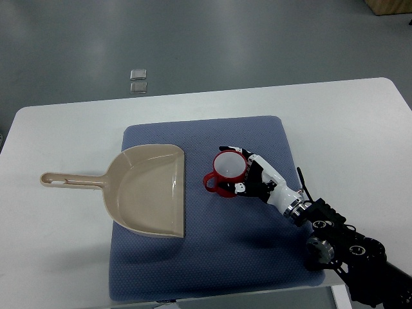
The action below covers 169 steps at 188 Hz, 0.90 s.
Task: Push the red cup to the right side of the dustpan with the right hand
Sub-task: 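Push the red mug with the right hand toward the dustpan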
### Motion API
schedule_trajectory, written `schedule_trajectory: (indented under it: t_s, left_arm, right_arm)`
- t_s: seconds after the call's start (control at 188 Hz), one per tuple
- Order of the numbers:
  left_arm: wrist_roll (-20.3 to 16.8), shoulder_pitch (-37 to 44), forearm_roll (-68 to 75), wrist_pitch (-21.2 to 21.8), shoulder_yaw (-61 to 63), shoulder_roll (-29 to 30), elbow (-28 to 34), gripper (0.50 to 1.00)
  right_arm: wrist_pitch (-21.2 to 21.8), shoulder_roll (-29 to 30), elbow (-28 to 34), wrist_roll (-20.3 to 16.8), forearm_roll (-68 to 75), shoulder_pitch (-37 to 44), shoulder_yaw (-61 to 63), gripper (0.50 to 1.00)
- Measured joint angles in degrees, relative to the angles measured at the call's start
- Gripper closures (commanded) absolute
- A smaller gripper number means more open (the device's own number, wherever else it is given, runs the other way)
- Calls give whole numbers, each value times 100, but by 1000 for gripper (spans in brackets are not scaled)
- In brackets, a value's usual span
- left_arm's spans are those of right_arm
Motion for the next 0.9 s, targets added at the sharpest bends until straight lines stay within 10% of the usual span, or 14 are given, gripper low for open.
schedule_trajectory:
  t_s: [0.898]
  left_arm:
    - [0,0,0,0,0,0,0,500]
  right_arm:
    - [-9,0,146,0,62,191,-573,568]
